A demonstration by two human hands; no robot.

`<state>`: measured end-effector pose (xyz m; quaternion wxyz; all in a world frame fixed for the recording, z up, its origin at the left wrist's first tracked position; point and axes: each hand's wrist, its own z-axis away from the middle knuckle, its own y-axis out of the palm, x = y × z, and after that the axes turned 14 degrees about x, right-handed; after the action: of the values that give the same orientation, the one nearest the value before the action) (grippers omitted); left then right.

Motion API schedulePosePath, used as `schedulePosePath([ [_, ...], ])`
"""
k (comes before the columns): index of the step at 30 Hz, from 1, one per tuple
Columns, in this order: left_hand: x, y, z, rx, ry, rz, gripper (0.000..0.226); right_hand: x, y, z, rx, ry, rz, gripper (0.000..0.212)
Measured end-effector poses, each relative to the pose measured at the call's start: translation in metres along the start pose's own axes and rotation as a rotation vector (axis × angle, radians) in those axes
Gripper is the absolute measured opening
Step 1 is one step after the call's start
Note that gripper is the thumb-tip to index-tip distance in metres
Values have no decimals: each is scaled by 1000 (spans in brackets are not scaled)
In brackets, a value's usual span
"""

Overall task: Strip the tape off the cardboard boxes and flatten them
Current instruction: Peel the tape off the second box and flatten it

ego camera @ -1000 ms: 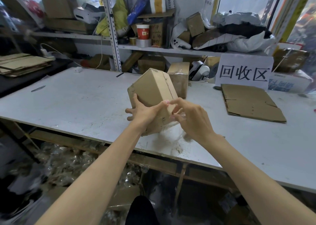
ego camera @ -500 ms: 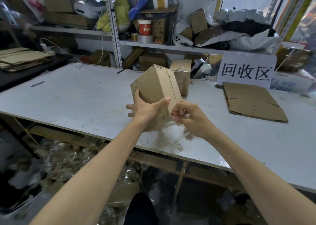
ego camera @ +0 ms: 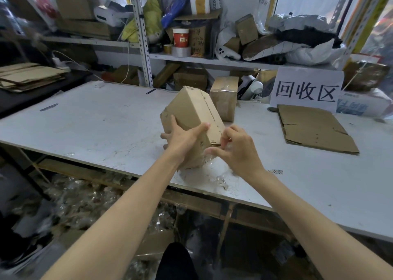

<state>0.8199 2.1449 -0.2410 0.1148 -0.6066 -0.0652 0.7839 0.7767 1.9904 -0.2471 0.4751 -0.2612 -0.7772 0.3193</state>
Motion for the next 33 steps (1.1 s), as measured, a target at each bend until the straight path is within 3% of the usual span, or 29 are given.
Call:
schedulePosePath([
  [4,1,10,5,55,-22,-104,142,-3,-5,-3,14,14,-56,29],
  [12,-1,-7,3,109,100,-72,116,-13,-7,2,-19,72,-317,21],
  [15,-4,-6,2,115,136,-82,105,-10,-1,-1,-121,104,-126,17],
  [17,-6,-7,-1,111,124,-74,98,-7,0,-2,-216,195,44,23],
  [19,-5,-9,-5,115,106,-68,91,-7,-2,-3,-249,267,151,48],
  [21,-2,-12,-8,105,115,-65,84,-5,-8,-5,-252,285,73,65],
  [25,-7,-7,-10,61,173,-134,69,1,-7,-9,-223,261,-52,24],
  [26,-9,-5,-10,54,165,-150,64,2,-5,-11,-223,267,-63,22],
  [29,-12,-2,-9,24,151,-170,50,5,0,-17,-199,337,-36,25],
  [31,-11,1,-8,-16,143,-161,40,4,1,-18,-148,381,114,48],
  [33,-10,4,-5,-63,161,-173,54,3,3,-16,-61,380,97,58],
])
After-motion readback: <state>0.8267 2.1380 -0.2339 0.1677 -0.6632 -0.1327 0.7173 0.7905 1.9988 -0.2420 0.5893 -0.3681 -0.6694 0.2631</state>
